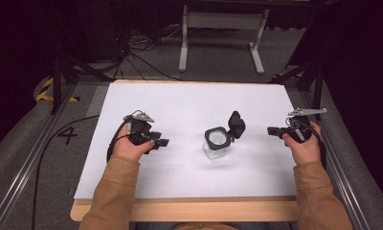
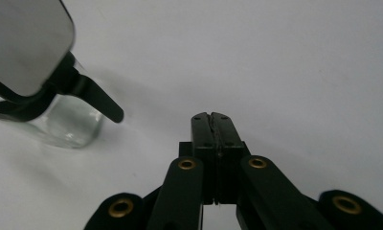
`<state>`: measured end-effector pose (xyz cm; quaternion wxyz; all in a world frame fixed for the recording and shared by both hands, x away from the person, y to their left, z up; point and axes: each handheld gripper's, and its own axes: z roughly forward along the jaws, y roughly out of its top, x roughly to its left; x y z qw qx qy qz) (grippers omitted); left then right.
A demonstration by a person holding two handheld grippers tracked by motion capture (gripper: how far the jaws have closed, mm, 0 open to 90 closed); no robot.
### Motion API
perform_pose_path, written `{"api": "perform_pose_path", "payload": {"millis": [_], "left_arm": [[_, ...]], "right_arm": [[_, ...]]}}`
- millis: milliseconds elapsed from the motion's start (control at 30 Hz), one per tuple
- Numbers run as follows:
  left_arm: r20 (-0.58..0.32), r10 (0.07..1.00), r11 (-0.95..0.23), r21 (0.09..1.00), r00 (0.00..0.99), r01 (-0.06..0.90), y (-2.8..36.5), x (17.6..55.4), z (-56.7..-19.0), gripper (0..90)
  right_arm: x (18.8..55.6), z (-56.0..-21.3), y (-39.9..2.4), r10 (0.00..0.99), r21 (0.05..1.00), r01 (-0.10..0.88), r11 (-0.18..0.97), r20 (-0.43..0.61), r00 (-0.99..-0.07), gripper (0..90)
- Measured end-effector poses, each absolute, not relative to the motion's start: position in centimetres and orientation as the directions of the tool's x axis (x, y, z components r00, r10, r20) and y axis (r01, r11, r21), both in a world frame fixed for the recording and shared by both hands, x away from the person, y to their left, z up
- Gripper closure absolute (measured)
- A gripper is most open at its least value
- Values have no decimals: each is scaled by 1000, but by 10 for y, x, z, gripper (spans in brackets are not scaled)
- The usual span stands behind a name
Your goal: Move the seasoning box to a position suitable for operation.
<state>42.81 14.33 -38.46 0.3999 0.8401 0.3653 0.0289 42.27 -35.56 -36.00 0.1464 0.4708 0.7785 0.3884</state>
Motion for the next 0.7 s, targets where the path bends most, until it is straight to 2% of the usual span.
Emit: {"api": "perform_pose_path", "payload": {"millis": [100,233,367,500,700], "left_arm": [[-246,649,-401,694,720,598,142,427,-383,483],[-240,650,-397,702,721,592,143,423,-380,463],[-231,658,-382,718,717,582,148,417,-377,445],[-213,673,-378,723,708,578,156,408,-375,414],[-212,690,-360,729,692,582,166,399,-373,411]], "right_arm": [[419,-355,-346,826,778,581,240,151,-543,900],[415,-348,-329,802,814,519,261,116,-585,900],[417,-345,-322,788,833,496,246,126,-603,900],[421,-339,-313,706,867,476,146,245,-664,900],[424,-331,-293,703,901,393,184,159,-693,900]]}}
